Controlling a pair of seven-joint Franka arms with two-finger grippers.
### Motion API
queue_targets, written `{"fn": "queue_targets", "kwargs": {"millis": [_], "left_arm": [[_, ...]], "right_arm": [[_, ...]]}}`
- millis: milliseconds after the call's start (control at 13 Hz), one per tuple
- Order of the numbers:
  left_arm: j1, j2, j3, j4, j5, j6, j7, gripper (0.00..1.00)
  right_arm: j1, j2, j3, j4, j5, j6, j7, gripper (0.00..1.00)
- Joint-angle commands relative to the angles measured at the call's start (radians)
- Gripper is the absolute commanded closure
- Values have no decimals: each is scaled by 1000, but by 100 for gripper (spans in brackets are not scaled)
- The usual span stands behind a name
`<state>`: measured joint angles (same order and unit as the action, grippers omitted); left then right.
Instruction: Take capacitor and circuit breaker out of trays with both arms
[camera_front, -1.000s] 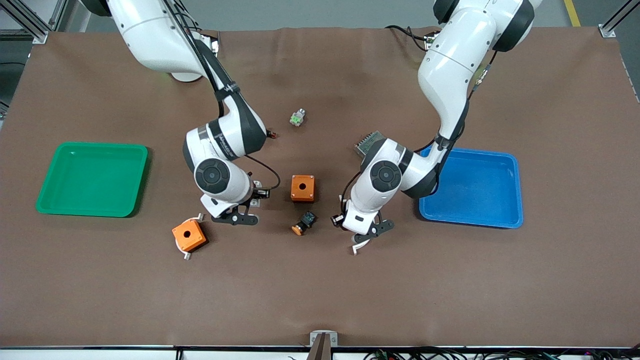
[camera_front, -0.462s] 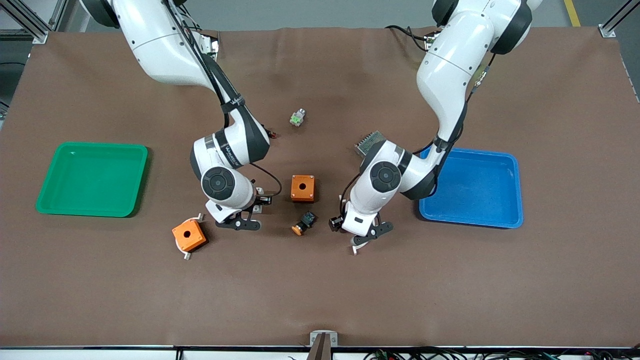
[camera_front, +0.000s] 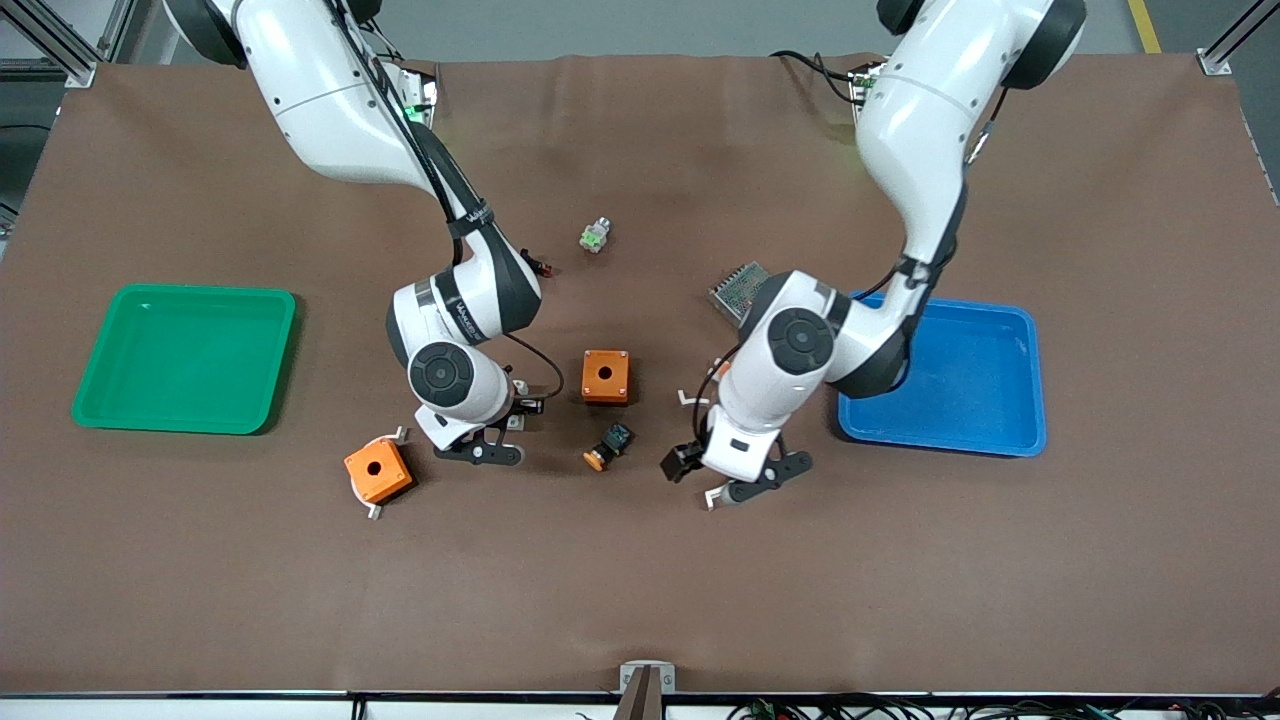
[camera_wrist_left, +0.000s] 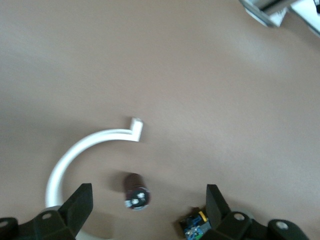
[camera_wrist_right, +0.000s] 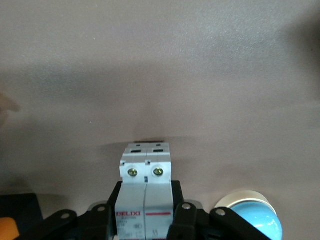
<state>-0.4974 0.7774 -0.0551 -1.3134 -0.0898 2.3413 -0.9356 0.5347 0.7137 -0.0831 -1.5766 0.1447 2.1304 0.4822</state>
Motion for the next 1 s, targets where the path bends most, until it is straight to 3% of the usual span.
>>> {"fn": "queue_targets", "kwargs": {"millis": [0, 385, 615, 923], "left_arm": [[62, -130, 0, -40, 24, -185, 67, 0], [201, -303, 0, -56, 68, -485, 348, 0], [298, -427, -2, -151, 87, -504, 527, 0], [390, -572, -2, -269, 93, -499, 699, 0]], "right_arm": [[7, -13, -10, 27, 24, -24, 3, 0], [-105, -236, -21, 122, 1, -365, -40, 0], [-235, -373, -30, 152, -34, -535, -279, 0], [-418, -471, -32, 149, -76, -573, -529, 0]]}}
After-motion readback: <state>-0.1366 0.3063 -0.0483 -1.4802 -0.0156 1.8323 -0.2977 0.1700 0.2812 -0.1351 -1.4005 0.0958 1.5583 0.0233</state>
